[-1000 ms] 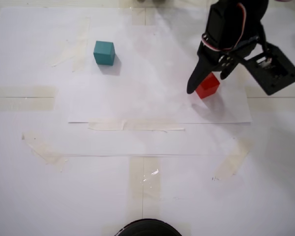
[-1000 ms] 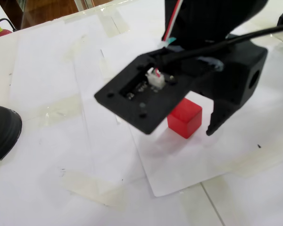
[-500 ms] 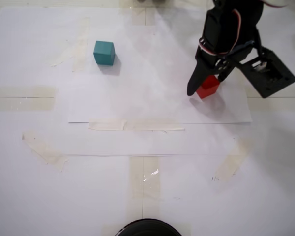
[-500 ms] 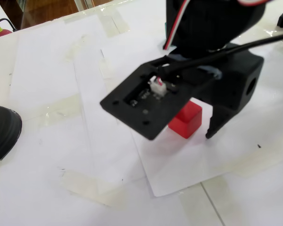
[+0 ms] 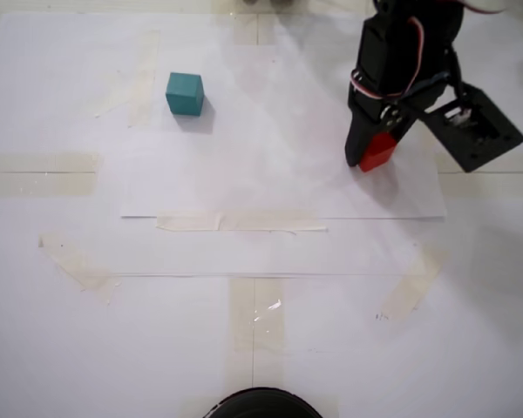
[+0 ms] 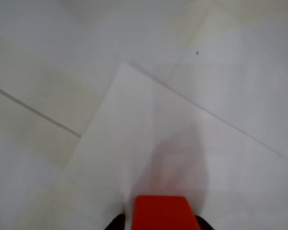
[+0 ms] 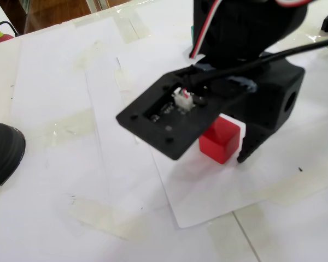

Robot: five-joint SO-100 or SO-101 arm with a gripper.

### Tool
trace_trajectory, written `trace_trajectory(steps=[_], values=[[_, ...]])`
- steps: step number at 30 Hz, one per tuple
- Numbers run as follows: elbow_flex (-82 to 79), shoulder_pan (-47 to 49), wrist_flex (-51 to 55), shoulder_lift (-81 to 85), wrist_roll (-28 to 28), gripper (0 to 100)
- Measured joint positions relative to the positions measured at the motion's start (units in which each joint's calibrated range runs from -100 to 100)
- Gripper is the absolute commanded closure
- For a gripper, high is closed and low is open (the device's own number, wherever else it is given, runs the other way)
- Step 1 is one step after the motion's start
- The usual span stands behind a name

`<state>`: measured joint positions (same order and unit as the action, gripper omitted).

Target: Put the red cube on the top of the blue cube.

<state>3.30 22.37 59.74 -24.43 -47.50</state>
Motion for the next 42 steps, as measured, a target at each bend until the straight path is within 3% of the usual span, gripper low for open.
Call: trace_trajectory(steps=[15, 18, 24, 42], values=[[-0.5, -1.2, 1.1, 0.8, 1.8, 86], [-0.5, -1.2, 1.7, 1.0, 2.1, 90], [-0.6, -2.8, 6.8, 2.9, 2.5, 89], [-0.6, -18.3, 19.0, 15.4, 5.1, 89]])
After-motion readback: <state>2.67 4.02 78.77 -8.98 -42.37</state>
